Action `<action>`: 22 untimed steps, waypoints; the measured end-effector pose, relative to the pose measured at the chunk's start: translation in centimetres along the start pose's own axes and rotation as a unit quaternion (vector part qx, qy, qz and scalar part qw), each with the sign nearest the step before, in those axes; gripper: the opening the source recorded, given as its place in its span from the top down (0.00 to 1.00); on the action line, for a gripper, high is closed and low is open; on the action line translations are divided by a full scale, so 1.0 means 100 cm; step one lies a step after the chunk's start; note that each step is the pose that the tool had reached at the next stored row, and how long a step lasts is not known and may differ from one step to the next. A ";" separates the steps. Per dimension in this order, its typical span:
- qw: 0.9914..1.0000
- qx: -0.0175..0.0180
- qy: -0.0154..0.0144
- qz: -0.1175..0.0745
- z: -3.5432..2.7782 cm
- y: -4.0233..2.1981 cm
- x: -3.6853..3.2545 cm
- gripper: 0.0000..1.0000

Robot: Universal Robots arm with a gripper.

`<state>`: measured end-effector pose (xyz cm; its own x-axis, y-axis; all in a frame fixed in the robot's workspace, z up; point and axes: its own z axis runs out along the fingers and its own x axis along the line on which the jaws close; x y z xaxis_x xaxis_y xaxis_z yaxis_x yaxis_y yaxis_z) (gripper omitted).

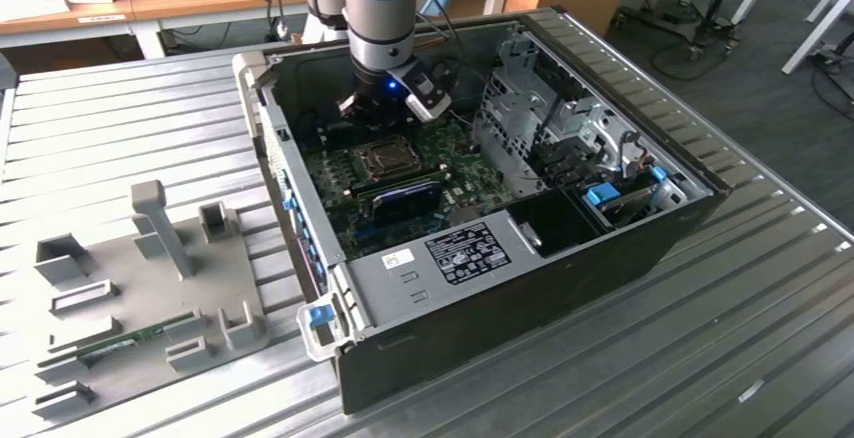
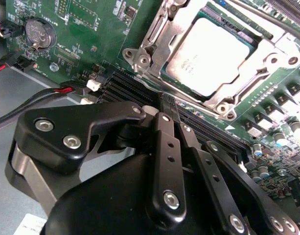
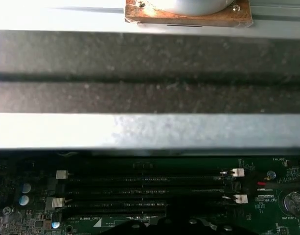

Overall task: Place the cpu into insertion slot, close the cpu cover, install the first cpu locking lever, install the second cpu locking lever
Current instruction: 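Install the first cpu locking lever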

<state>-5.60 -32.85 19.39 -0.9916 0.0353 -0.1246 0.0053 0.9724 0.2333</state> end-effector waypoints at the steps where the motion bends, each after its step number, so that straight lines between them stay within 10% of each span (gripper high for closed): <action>1: 1.000 0.000 0.000 0.000 0.0001 0.0000 0.0000 0.89; 22: 1.000 0.000 0.000 0.000 0.0024 -0.0008 0.0003 0.89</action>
<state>-5.60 -32.88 19.13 -0.9916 0.0352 -0.1245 0.0053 0.9724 0.2331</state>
